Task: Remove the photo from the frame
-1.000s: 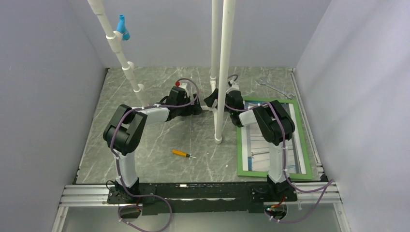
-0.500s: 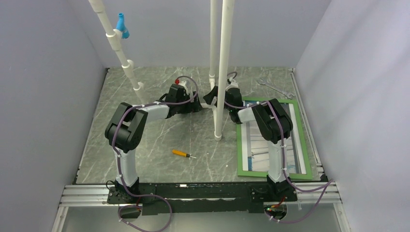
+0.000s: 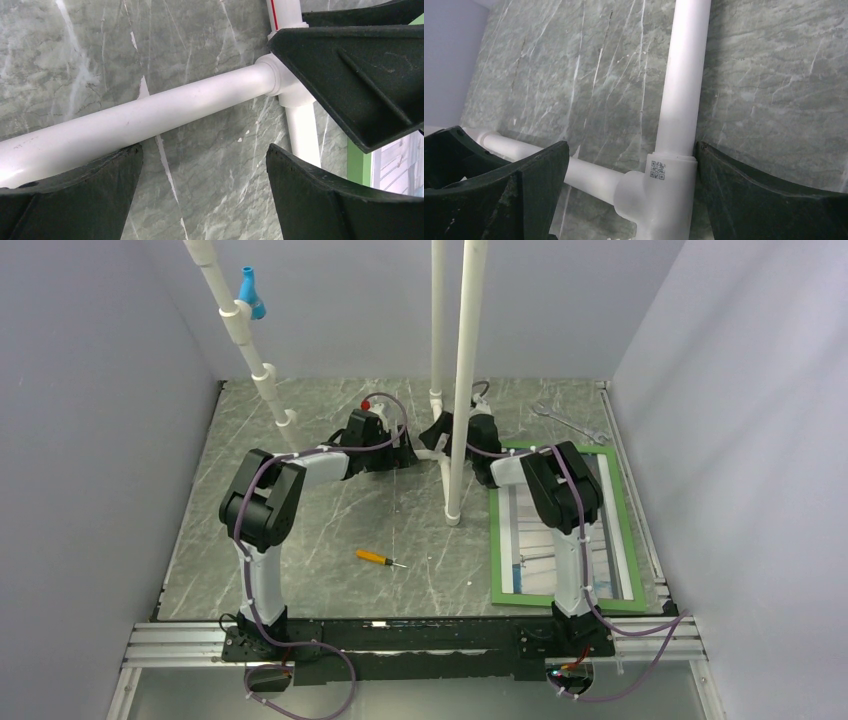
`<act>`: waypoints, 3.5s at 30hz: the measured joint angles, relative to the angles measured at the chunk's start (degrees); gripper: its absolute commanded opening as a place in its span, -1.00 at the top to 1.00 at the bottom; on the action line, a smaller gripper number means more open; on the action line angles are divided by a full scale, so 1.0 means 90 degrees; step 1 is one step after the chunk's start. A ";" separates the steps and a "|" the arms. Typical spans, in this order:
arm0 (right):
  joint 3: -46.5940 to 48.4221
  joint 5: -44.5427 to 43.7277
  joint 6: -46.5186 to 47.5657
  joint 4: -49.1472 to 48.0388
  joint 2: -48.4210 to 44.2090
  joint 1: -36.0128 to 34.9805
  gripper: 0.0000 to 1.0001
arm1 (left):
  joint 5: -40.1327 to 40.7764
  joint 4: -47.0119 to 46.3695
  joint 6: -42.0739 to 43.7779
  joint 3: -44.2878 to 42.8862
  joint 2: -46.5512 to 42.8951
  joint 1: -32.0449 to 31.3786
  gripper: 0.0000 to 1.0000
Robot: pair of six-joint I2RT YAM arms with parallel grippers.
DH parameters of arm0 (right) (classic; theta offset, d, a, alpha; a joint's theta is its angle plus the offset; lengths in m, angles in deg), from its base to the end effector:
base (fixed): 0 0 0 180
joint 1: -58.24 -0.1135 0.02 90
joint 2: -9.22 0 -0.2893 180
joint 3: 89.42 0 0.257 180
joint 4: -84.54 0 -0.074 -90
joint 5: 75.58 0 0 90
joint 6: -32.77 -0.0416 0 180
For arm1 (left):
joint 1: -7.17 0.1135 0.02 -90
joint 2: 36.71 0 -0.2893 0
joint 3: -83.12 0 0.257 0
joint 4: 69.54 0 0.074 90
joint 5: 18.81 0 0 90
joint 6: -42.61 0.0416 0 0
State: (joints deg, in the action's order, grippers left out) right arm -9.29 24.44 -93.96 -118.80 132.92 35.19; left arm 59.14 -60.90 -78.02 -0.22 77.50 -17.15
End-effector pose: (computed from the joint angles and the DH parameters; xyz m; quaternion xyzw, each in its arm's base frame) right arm 0.4339 0.1925 0.1373 0.0477 0.8173 0.3460 0.4583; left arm 0.4044 -0.1923 0.1725 -0.0048 0.9006 -0.2799 0.3325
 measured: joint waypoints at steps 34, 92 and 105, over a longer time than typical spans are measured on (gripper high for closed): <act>-0.4333 -0.1331 -0.0209 0.6511 -0.7351 -0.0284 -0.99 | -0.0544 -0.0177 0.0049 0.2552 -0.2560 -0.1173 -0.99; -0.4158 -0.1982 -0.0614 0.0359 -0.3577 -0.0821 -0.93 | 0.0039 0.1489 -0.0527 0.4442 -0.7805 -0.1044 -0.99; -0.3691 -0.1712 -0.0857 0.0301 -0.3150 -0.0374 -0.93 | 0.0039 0.1690 -0.0505 0.4442 -0.7808 -0.1044 -0.99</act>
State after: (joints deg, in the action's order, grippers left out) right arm -42.51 9.03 -101.67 -116.09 104.57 31.83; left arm 59.49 -45.69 -82.57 39.76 7.23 -26.55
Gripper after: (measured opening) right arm 0.964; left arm 0.994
